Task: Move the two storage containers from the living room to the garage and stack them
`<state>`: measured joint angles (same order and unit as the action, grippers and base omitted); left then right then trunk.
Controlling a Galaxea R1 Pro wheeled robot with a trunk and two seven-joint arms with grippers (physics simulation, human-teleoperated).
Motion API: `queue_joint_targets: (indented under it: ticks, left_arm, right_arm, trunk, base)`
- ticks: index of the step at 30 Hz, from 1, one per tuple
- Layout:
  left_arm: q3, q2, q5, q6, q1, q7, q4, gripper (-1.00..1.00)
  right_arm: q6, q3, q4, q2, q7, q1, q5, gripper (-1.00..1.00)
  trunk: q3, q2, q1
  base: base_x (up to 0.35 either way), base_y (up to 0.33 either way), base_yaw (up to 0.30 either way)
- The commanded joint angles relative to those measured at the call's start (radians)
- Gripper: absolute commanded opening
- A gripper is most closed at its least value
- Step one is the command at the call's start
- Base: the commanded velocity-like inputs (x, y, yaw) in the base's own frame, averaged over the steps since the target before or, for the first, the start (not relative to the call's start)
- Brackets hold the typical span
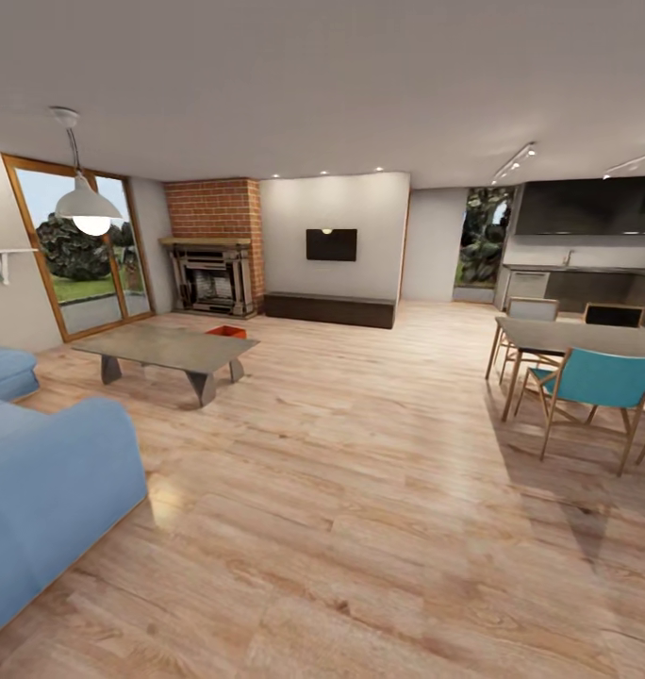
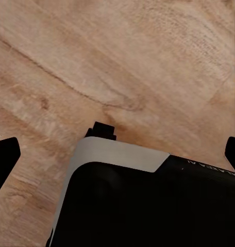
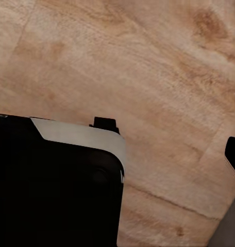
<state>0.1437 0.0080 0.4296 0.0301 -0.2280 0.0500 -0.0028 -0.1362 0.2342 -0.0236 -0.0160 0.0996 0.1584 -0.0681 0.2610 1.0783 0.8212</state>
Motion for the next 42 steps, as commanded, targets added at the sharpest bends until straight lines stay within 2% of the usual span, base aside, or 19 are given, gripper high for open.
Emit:
queue_joint_targets:
  ticks: [1, 42]
  left_arm:
    - [0.009, 0.000, 0.008, 0.002, -0.001, 0.002, 0.000, 1.00]
    - [0.008, 0.001, 0.008, 0.002, -0.001, 0.002, 0.000, 1.00]
  right_arm:
    - [-0.005, 0.008, -0.003, -0.001, 0.003, 0.001, -0.007, 1.00]
    - [-0.005, 0.008, -0.003, 0.001, 0.003, 0.001, -0.007, 1.00]
  trunk:
    - [0.001, 0.001, 0.001]
    - [0.001, 0.001, 0.001]
  base:
    - [0.325, 0.000, 0.000]
    - [0.325, 0.000, 0.000]
